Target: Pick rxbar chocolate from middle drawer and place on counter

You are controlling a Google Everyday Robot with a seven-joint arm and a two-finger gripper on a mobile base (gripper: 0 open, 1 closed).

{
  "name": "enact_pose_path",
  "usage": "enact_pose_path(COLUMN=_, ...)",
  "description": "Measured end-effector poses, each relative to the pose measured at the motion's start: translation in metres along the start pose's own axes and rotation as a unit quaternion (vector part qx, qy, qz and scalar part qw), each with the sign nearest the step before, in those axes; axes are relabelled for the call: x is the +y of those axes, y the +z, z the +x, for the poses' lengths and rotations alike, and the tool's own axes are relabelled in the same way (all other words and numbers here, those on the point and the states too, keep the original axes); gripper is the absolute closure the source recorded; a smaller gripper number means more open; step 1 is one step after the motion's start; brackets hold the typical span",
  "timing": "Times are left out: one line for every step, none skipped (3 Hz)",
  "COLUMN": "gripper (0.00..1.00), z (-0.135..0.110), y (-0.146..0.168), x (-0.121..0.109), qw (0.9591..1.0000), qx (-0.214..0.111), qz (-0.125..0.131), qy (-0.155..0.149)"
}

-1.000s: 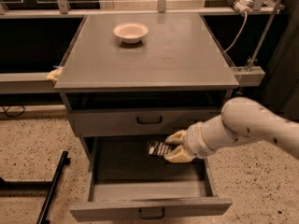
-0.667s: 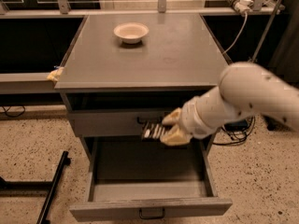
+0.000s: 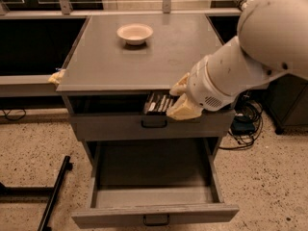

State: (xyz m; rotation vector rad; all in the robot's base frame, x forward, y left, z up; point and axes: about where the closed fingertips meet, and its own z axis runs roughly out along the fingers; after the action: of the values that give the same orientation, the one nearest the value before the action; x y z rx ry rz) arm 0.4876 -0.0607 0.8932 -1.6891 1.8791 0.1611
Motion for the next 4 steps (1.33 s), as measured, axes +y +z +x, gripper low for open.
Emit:
enact_pose_path(gripper=1.00, z=0.001, y=0.002, x=0.001, qw=1.0000, qx=0.000, qz=-0.002, qy=0.000)
enact_pose_path(gripper=1.00, z=-0.003, y=0.022, x=-0.025, qw=0.9994, qx=-0.015, qz=0.012, qy=-0.028)
enact_pose_path(gripper=1.00, z=-0.007, y=0.044, x=-0.056, qw=0.9979, qx=-0.022, qz=0.020, qy=-0.057)
enact_pose_path(gripper=1.00, z=-0.026, y=0.066, x=-0.113, qw=0.9944, qx=-0.038, qz=0.034, qy=-0.093)
